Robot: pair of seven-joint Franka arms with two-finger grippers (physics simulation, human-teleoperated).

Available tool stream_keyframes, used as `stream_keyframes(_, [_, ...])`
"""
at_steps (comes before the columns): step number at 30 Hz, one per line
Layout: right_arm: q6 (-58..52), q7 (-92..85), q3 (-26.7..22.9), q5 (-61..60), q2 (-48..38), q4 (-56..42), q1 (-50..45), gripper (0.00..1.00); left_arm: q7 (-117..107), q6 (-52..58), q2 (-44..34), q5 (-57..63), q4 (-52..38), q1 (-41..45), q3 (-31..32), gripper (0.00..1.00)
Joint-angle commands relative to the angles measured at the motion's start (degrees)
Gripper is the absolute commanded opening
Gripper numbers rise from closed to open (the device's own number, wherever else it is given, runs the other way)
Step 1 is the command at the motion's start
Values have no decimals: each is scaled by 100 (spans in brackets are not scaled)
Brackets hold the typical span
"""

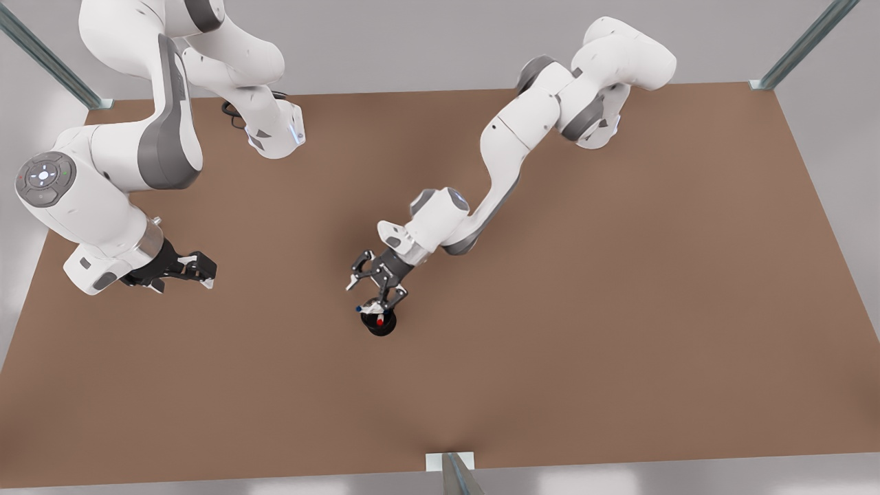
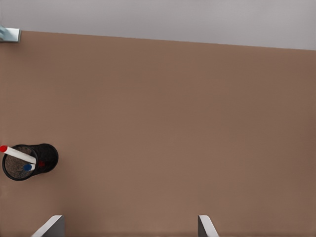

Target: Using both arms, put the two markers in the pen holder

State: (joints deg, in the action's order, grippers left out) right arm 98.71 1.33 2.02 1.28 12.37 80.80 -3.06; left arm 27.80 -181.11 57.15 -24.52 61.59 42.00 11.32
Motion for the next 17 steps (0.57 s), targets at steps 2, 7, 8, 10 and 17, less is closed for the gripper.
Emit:
stream_keyframes(2, [-1,-116,0,-4,-6,-3,-2,100,-2665,6383,-1566,745,55,-1168,-481,100])
stream_keyframes(7, [-1,-116,0,-4,-6,-3,-2,100,-3097,9700,-3210,2066,63,-2917,-1607,100])
stream_keyframes(8, [-10,-124,0,-4,-6,-3,-2,100,-2772,9726,-3553,2267,142,-3013,-1581,100])
stream_keyframes(10, [-1,-124,0,-4,-6,-3,-2,100,-2868,9577,-4160,3181,890,-3523,-501,100])
stream_keyframes(17, [-10,-124,0,4,-6,-3,-11,100,-3413,9445,-4643,2927,1637,-3602,-500,100])
